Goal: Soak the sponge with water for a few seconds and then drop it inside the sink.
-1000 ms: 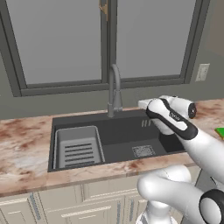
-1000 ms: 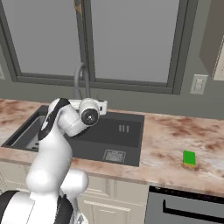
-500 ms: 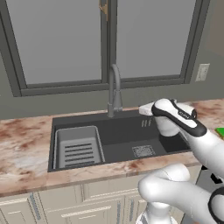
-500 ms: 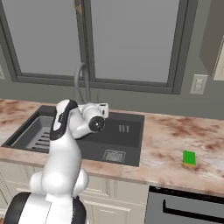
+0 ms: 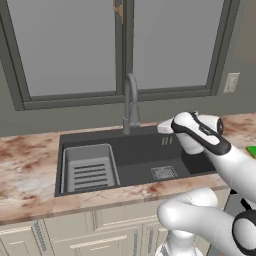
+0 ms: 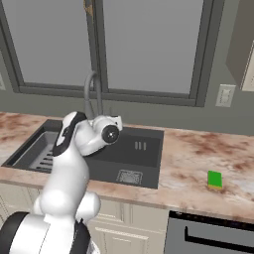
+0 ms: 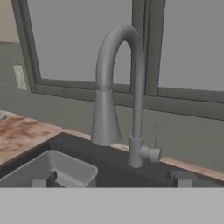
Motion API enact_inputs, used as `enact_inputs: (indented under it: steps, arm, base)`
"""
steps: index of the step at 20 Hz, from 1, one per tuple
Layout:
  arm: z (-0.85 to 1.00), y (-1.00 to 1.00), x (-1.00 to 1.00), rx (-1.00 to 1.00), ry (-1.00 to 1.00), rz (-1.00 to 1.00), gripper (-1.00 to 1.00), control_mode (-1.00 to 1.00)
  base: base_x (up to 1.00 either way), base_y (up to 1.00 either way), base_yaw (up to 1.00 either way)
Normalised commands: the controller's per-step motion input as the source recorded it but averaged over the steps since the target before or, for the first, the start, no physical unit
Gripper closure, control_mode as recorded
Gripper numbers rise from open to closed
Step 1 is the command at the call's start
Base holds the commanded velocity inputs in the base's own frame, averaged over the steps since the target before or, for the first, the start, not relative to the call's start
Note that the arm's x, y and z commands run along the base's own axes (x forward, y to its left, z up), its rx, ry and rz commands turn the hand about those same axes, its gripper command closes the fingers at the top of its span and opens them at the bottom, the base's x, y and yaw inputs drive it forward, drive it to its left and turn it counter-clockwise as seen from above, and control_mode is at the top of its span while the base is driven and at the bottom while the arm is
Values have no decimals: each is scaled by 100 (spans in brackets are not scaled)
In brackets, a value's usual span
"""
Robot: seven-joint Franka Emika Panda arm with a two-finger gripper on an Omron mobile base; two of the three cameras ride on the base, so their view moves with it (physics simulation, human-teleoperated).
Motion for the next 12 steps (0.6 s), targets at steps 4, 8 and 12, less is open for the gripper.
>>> enact_inputs:
  steps: [4,8,12]
  arm:
    - [21,0,0,-6,0,7,-100,-100]
    - [7,0,0,-1,-4,5,-100,-100]
    - [0,0,0,0,-8,4,-100,-100]
  base:
    - [0,0,0]
    - [0,0,0]
    - [0,0,0]
